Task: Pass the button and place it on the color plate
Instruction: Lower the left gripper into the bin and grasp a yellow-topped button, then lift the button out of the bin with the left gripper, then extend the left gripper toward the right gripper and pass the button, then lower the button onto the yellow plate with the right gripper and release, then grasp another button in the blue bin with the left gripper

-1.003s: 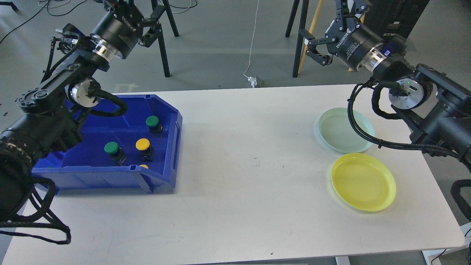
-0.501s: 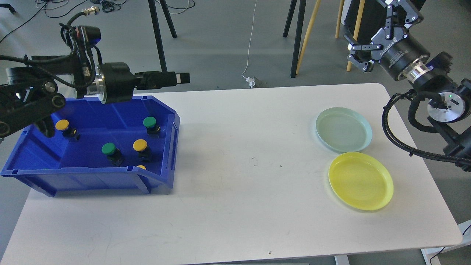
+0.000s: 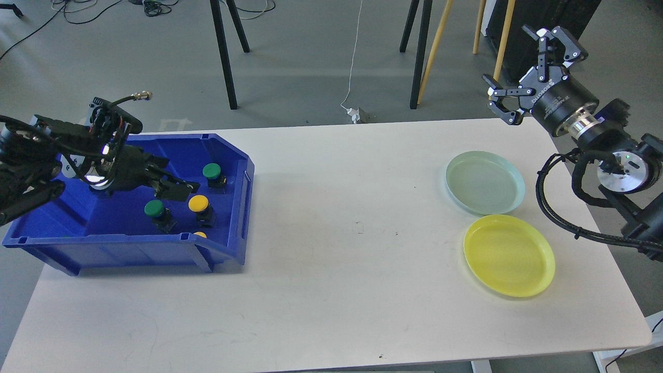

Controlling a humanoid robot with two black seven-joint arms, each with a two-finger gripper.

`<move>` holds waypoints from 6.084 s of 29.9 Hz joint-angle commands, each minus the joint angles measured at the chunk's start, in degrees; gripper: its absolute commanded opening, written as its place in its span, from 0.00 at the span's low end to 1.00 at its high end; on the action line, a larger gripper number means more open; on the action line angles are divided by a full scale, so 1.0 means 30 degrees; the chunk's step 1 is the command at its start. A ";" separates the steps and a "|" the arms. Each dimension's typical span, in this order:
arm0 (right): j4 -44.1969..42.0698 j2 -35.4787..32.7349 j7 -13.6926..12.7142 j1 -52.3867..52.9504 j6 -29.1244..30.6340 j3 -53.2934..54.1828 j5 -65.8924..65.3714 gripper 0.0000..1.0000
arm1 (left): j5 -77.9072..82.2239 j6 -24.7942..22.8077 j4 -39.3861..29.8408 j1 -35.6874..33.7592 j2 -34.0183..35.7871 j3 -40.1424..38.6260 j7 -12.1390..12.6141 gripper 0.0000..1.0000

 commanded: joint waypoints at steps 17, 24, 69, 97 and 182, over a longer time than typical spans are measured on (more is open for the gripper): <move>-0.0031 -0.0055 -0.0023 -0.0528 -0.0138 -0.0192 0.0000 1.00 | -0.0073 0.0017 0.1265 0.1340 -0.1723 -0.0051 0.0007 0.99; -0.0002 -0.0055 -0.0023 -0.0968 -0.0138 -0.0075 0.0000 1.00 | -0.0161 0.0017 0.2082 0.1837 -0.2600 -0.0051 0.0007 0.99; 0.1457 -0.1370 0.0065 -0.1525 -0.0634 -0.0279 -0.0380 1.00 | -0.2791 -0.3111 -0.6552 -0.2235 0.3579 -0.7949 0.0007 0.08; 1.0429 -0.2666 0.0593 -0.2345 -0.1778 -0.2331 -0.3545 1.00 | -1.2759 -0.2385 -0.0376 0.3215 -1.0425 -1.3381 0.0007 0.10; 1.2390 -0.6354 -0.2044 -1.0782 -1.0567 0.7103 -0.5537 1.00 | 0.6020 -0.3968 0.3695 0.4738 -0.1078 -0.8020 0.0007 0.95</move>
